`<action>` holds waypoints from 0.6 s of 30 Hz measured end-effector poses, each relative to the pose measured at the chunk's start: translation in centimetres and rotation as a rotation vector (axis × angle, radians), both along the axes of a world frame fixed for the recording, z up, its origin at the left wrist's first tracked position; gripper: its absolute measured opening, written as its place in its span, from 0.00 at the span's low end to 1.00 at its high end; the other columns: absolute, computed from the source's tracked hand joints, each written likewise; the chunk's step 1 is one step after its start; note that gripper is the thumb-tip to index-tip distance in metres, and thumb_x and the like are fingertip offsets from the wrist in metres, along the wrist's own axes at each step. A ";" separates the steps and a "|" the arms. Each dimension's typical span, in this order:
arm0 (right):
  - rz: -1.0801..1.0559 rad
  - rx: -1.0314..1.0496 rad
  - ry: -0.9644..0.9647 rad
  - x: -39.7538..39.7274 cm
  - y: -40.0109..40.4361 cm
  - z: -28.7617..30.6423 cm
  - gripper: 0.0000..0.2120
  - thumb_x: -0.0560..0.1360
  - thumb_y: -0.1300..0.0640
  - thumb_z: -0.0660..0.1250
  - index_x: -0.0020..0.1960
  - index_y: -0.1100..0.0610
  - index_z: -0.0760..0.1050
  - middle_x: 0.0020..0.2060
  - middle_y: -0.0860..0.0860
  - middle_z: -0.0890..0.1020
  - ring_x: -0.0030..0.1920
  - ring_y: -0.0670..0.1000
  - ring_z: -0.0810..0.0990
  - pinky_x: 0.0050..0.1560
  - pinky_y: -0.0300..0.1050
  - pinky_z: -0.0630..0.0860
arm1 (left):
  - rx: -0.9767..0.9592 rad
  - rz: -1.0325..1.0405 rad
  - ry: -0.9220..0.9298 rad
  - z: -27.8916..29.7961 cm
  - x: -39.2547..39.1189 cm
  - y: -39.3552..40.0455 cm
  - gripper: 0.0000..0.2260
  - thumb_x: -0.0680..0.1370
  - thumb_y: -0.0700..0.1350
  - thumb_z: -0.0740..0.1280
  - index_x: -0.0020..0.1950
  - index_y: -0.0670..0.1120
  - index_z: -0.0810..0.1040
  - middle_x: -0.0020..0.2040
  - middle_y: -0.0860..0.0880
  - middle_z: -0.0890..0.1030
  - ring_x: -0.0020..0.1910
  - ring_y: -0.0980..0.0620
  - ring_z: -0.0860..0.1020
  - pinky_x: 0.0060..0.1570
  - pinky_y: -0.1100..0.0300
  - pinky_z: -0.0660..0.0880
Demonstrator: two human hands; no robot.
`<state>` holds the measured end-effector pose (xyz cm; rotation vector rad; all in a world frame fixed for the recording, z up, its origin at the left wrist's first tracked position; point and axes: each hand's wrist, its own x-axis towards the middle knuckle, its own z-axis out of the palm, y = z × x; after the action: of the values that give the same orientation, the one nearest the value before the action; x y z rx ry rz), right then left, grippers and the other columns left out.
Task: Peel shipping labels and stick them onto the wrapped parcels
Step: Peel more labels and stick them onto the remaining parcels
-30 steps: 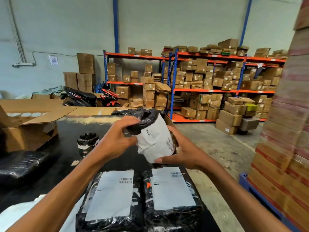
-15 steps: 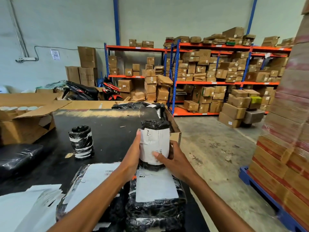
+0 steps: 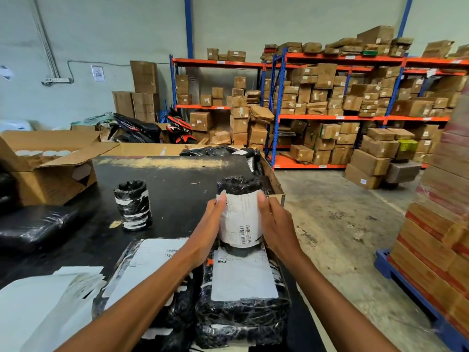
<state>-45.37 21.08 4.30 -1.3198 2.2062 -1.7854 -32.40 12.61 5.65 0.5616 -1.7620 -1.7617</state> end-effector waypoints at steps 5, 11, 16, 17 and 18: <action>-0.044 -0.009 0.055 0.6 0.2 -0.5 0.20 0.79 0.39 0.52 0.37 0.52 0.64 0.30 0.48 0.71 0.32 0.48 0.69 0.34 0.46 0.65 | -0.030 -0.014 -0.019 -0.2 0.2 -0.1 0.38 0.66 0.76 0.59 0.68 0.54 0.68 0.63 0.56 0.78 0.64 0.57 0.74 0.68 0.47 0.68; -0.005 -0.069 0.044 1.4 1.6 -0.6 0.15 0.80 0.42 0.53 0.36 0.44 0.62 0.30 0.44 0.70 0.30 0.42 0.68 0.35 0.40 0.63 | -0.144 0.001 -0.042 0.8 1.1 0.9 0.32 0.69 0.69 0.56 0.66 0.50 0.65 0.58 0.58 0.76 0.54 0.68 0.74 0.45 0.69 0.69; 0.083 -0.008 -0.013 1.2 2.1 -1.0 0.20 0.77 0.36 0.51 0.40 0.52 0.67 0.33 0.47 0.74 0.34 0.46 0.71 0.36 0.45 0.68 | -0.118 -0.054 -0.070 0.7 1.6 0.9 0.32 0.69 0.72 0.55 0.68 0.56 0.61 0.59 0.64 0.73 0.58 0.68 0.71 0.63 0.59 0.68; 0.086 -0.016 -0.029 1.2 2.4 -0.9 0.22 0.76 0.35 0.51 0.40 0.53 0.67 0.33 0.48 0.75 0.34 0.46 0.72 0.36 0.45 0.68 | -0.113 -0.057 -0.074 0.7 1.7 0.7 0.37 0.67 0.75 0.56 0.70 0.55 0.61 0.63 0.62 0.73 0.62 0.64 0.71 0.69 0.52 0.65; 0.077 -0.028 -0.041 1.3 2.6 -0.6 0.24 0.76 0.34 0.50 0.40 0.54 0.68 0.34 0.49 0.76 0.35 0.48 0.73 0.37 0.46 0.69 | -0.117 -0.065 -0.079 1.0 2.0 0.7 0.41 0.65 0.77 0.57 0.73 0.57 0.60 0.68 0.60 0.71 0.67 0.59 0.69 0.71 0.46 0.62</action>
<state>-44.09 23.64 3.70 -1.3415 2.0874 -1.8063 -30.40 13.29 6.63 0.5364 -1.9434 -1.6870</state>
